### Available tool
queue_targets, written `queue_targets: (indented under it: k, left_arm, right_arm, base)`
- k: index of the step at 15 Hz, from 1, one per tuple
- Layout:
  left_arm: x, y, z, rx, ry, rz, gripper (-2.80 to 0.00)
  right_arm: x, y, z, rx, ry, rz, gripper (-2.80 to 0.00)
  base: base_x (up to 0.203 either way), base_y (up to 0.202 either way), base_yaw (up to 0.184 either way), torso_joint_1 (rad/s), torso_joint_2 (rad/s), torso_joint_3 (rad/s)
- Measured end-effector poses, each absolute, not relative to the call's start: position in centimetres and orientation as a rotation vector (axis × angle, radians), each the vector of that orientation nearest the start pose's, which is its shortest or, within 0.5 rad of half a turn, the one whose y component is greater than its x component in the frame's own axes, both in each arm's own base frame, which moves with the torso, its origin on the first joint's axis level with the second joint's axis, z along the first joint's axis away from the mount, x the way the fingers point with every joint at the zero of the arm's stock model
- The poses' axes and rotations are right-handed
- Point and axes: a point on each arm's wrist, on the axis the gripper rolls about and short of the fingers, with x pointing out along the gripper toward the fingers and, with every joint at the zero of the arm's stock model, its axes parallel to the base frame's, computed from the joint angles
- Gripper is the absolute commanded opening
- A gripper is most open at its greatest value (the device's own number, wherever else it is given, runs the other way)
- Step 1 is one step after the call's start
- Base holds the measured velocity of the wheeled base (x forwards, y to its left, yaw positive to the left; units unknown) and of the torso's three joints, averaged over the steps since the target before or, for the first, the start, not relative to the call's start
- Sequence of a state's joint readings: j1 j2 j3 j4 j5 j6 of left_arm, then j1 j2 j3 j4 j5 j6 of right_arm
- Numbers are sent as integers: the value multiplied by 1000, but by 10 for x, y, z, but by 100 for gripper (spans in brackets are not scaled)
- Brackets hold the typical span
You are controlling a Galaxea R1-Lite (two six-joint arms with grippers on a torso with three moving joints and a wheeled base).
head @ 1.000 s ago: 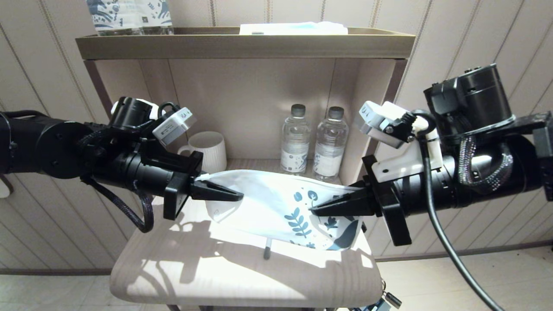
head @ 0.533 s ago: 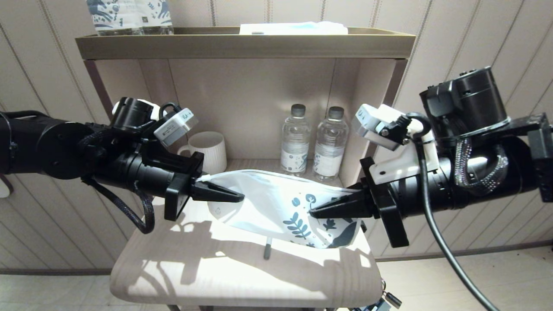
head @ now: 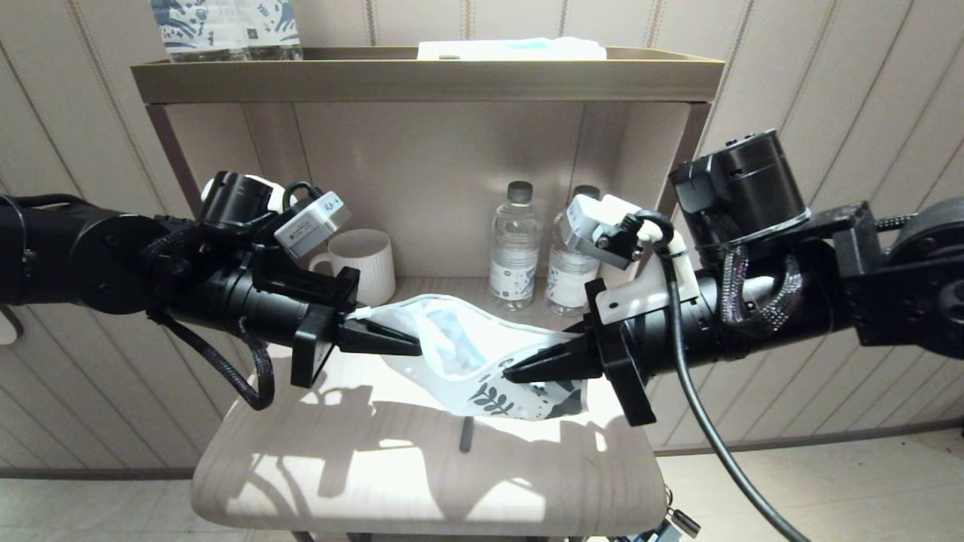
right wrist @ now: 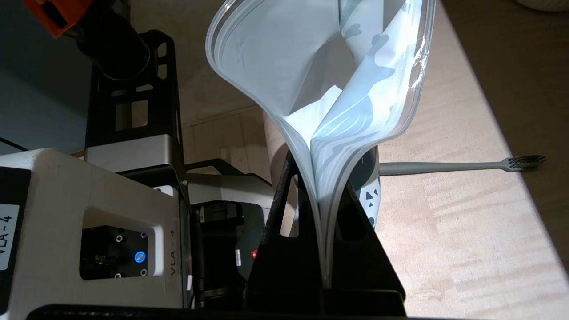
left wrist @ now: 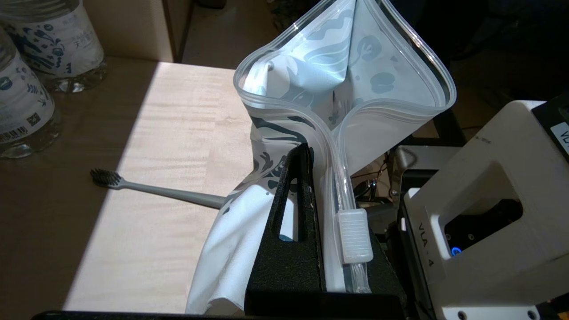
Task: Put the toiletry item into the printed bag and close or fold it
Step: Hand it to the other hand
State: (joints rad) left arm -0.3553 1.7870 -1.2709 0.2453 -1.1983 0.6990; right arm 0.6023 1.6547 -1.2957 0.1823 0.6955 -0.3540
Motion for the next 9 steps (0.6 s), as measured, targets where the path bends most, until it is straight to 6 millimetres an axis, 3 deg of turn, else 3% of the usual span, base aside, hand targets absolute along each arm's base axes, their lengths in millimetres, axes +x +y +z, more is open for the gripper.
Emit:
queue_targets:
  k: [1,2,9]
  left_arm:
    - [290,-130,211,189,215,-1638,-280]
    - [290,-130,211,189,215,-1638,-280]
    - [290,-132,211,191,214,-1642,-280]
  right_arm:
    - [240,183,257,-267,354,1353,-280]
    - [241,183,256,-266,359,1353,0]
    - [243,182,250,-262,382,1348,0]
  base:
    - [0,0,0,0,0,0]
    - [0,0,0,0,0,0]
    - [0,0,0,0,0,0]
